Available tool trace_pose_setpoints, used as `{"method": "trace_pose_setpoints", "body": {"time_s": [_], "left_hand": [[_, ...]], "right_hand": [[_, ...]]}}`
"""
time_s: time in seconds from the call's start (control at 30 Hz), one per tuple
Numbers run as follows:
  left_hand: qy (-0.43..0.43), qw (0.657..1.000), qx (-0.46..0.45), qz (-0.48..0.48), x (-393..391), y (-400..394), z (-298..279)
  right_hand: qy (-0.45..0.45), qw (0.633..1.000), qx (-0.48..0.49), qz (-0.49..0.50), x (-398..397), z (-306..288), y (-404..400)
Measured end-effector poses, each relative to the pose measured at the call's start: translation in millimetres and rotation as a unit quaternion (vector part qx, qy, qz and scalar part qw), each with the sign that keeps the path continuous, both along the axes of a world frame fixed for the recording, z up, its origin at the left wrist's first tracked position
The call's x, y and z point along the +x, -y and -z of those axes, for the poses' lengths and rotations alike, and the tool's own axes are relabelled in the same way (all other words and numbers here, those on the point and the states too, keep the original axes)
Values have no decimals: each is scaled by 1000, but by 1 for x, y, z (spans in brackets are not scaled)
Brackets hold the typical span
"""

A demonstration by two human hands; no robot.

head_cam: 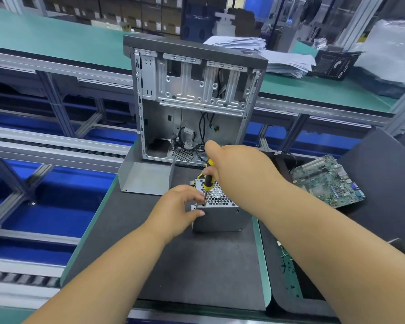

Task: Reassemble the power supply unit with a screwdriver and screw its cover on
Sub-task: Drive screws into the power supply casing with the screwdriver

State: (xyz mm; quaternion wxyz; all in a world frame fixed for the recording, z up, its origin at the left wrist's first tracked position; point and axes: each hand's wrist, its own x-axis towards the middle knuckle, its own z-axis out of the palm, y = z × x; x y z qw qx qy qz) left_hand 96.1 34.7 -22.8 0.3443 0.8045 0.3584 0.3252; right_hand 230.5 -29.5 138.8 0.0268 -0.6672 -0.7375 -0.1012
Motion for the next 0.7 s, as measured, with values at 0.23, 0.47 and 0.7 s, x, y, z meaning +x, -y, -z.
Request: {"method": "trace_pose_setpoints", "body": {"time_s": [0.23, 0.47, 0.7], "left_hand": [[-36, 999, -16, 21, -6, 1, -10], [7, 995, -100, 19, -8, 6, -17], [85, 963, -243, -80, 4, -5, -18]], "right_hand": [[-48, 998, -2, 43, -8, 2, 3], [-81, 995, 41, 42, -6, 10, 8], [-246, 964, 20, 97, 26, 27, 35]]}}
